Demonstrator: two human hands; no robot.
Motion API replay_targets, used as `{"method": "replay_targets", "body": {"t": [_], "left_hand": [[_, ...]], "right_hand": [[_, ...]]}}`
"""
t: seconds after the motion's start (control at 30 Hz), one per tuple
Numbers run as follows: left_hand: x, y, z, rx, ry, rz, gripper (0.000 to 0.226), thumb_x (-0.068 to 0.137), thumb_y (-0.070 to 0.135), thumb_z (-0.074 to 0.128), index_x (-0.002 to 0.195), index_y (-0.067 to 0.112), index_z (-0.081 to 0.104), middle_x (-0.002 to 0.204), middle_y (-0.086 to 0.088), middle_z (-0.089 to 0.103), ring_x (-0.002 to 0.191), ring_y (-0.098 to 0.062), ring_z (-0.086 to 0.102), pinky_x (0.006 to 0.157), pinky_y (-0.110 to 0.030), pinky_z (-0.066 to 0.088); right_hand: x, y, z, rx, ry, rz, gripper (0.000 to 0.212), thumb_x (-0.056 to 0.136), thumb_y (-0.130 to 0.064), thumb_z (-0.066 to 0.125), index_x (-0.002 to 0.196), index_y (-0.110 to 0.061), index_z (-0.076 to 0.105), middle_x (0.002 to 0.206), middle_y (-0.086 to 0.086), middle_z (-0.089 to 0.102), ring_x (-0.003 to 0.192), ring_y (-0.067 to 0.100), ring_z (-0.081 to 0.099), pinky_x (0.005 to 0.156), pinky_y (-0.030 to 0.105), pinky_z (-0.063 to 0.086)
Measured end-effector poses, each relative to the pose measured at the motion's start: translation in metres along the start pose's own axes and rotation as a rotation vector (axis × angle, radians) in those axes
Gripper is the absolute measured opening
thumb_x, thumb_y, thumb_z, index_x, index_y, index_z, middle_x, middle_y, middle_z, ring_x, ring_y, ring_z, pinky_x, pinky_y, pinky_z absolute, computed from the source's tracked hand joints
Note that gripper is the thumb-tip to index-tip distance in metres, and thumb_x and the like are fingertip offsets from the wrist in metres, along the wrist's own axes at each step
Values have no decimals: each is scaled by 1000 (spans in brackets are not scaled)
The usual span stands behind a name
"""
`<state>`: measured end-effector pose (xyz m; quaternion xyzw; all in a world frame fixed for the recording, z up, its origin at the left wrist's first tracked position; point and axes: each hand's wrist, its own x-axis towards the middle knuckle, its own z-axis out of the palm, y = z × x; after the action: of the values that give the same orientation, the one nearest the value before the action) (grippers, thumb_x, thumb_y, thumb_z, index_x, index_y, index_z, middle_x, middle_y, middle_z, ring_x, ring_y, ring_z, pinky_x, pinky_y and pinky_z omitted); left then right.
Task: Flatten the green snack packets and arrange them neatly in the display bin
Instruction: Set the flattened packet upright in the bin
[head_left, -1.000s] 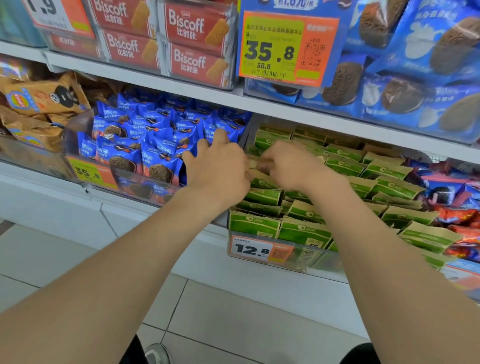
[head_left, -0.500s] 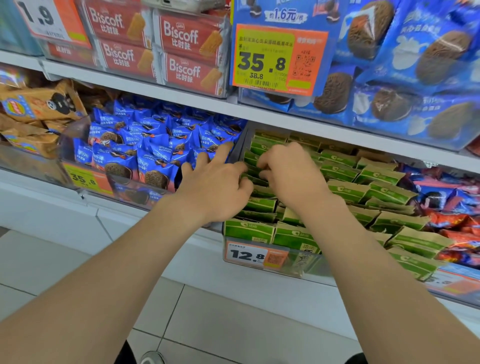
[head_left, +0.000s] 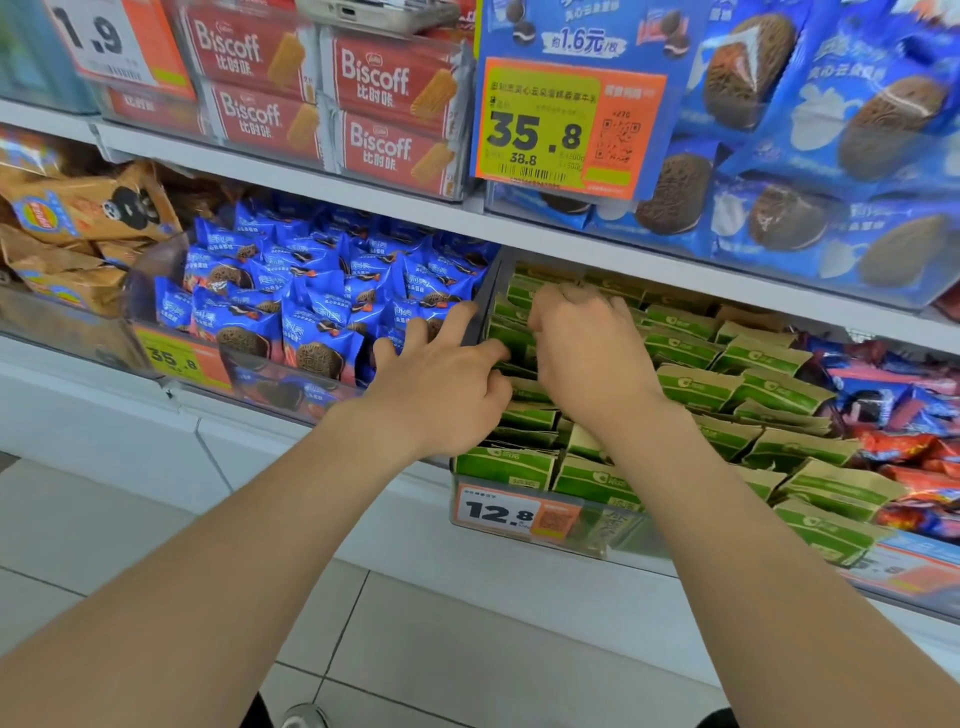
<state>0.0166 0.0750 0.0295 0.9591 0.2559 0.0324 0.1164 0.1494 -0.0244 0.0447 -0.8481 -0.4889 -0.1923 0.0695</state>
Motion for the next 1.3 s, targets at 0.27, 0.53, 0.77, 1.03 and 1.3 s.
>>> {"method": "replay_targets", "body": {"t": [0.27, 0.53, 0.77, 1.03, 1.3], "left_hand": [[-2, 3, -2, -30, -49, -3, 42, 106, 44, 34, 146, 39, 46, 171, 7, 2, 144, -42, 22, 109, -65, 27], [-4, 7, 2, -13, -10, -6, 35, 106, 43, 35, 135, 30, 47, 157, 0, 14, 127, -34, 24, 106, -59, 28], [-2, 4, 1, -23, -32, 20, 39, 107, 42, 34, 137, 22, 47, 140, -3, 27, 127, -35, 29, 104, -58, 29], [-3, 4, 5, -48, 7, 10, 49, 106, 45, 34, 152, 29, 35, 145, -2, 29, 134, -37, 29, 106, -59, 27], [0, 8, -3, -1, -26, -7, 42, 105, 47, 32, 138, 26, 47, 138, -3, 30, 111, -29, 25, 103, -58, 27]], "right_hand": [[14, -2, 17, -157, -70, 102, 68, 92, -20, 76, 152, -15, 44, 146, 20, 46, 139, 43, 40, 108, 52, 37], [36, -2, 22, -69, -249, 124, 67, 101, -23, 60, 161, -16, 29, 156, 19, 45, 146, 39, 40, 118, 56, 30], [58, 4, 22, -58, -339, 206, 48, 106, -23, 54, 152, -23, 46, 143, 11, 62, 137, 35, 53, 120, 63, 24], [97, 22, 38, 1, -415, 298, 39, 109, -36, 46, 138, -14, 59, 144, 16, 56, 138, 38, 49, 120, 64, 30], [60, 5, 14, -135, -467, 173, 37, 107, -23, 51, 143, -19, 57, 145, 13, 58, 142, 39, 46, 121, 73, 8]]}}
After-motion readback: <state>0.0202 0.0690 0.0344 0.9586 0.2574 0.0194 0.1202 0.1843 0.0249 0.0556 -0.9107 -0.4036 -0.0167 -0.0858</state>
